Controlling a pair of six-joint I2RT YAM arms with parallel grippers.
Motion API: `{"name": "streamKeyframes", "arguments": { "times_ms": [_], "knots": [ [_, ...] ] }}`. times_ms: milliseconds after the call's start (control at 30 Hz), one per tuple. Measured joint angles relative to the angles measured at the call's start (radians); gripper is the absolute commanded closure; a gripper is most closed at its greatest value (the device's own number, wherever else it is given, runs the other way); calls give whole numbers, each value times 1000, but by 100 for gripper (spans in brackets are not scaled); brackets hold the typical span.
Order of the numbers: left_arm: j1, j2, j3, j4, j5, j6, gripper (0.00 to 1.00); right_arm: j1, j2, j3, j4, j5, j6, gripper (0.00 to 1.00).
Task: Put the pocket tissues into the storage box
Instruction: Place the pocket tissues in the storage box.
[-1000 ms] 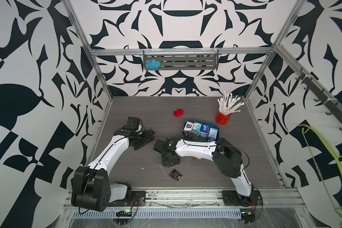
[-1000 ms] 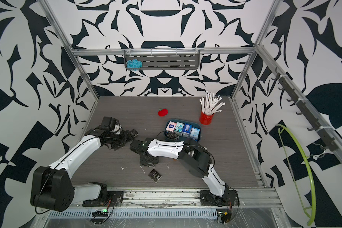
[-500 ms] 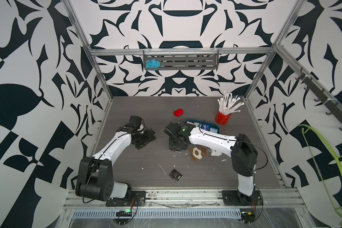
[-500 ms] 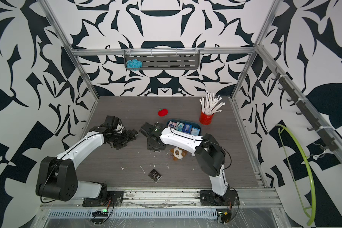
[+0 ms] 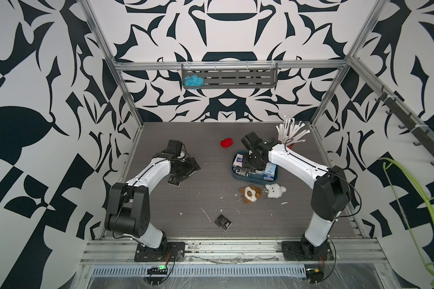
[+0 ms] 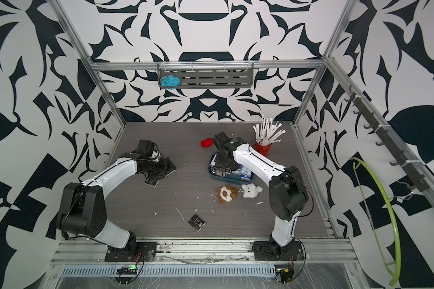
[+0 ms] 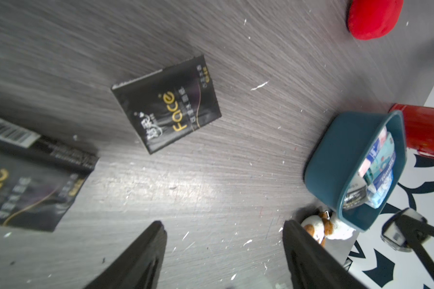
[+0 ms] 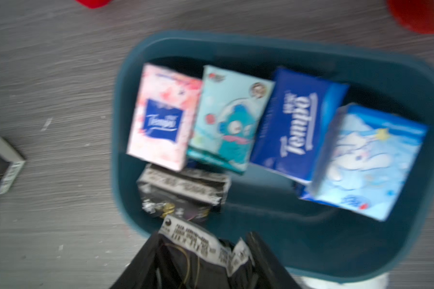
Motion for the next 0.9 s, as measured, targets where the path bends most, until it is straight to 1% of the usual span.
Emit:
{"name": "streamKeyframes", "arguments": {
  "times_ms": [233, 400, 467, 500, 567, 633, 733, 900],
  "knots": [
    [0, 35, 43, 15, 0, -23, 21, -68, -11, -86, -11, 0, -84, 47],
    [-5, 44, 46, 17, -1, -31, 21, -76, -7, -103, 6, -27, -115, 46],
    [-7, 44, 46, 17, -1, -34, 21, -76, 1, -103, 23, -43, -117, 42],
    [-7, 44, 46, 18, -2, -34, 21, -76, 6, -103, 29, -49, -117, 38],
    [-8, 43, 46, 17, -5, -37, 21, -75, 19, -102, 42, -62, -123, 26],
    [-8, 39, 45, 16, -8, -40, 21, -75, 30, -100, 45, -68, -119, 19],
    [-8, 18, 36, 14, -13, -41, 21, -75, 36, -100, 43, -67, -120, 16],
    [-8, -21, 26, 5, -16, -38, 21, -68, -7, -112, 48, -58, -97, 16]
  ]
}}
